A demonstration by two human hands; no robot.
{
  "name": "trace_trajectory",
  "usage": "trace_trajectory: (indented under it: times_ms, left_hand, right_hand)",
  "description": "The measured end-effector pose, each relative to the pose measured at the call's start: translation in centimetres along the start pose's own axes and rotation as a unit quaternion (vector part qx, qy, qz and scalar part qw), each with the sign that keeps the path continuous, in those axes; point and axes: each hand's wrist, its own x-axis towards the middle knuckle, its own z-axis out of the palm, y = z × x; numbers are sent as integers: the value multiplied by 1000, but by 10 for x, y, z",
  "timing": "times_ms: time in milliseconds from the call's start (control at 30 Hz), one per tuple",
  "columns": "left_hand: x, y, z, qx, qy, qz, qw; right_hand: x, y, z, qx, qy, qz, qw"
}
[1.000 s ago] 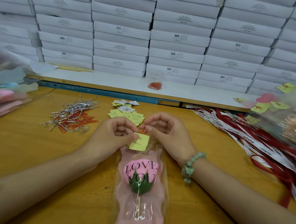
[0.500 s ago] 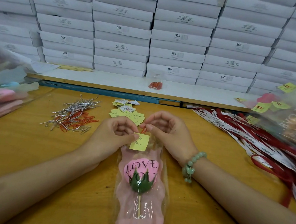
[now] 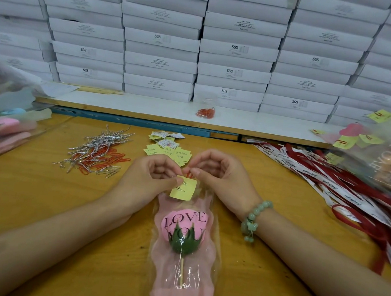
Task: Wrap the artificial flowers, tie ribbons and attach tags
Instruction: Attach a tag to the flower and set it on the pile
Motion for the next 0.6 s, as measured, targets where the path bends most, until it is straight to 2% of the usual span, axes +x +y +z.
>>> trace_trajectory:
  times_ms: [600]
  left_hand:
    - [0, 0, 0, -3, -8, -3, 1000]
  right_hand:
    - [0, -1, 2, -13, 77, -22, 997]
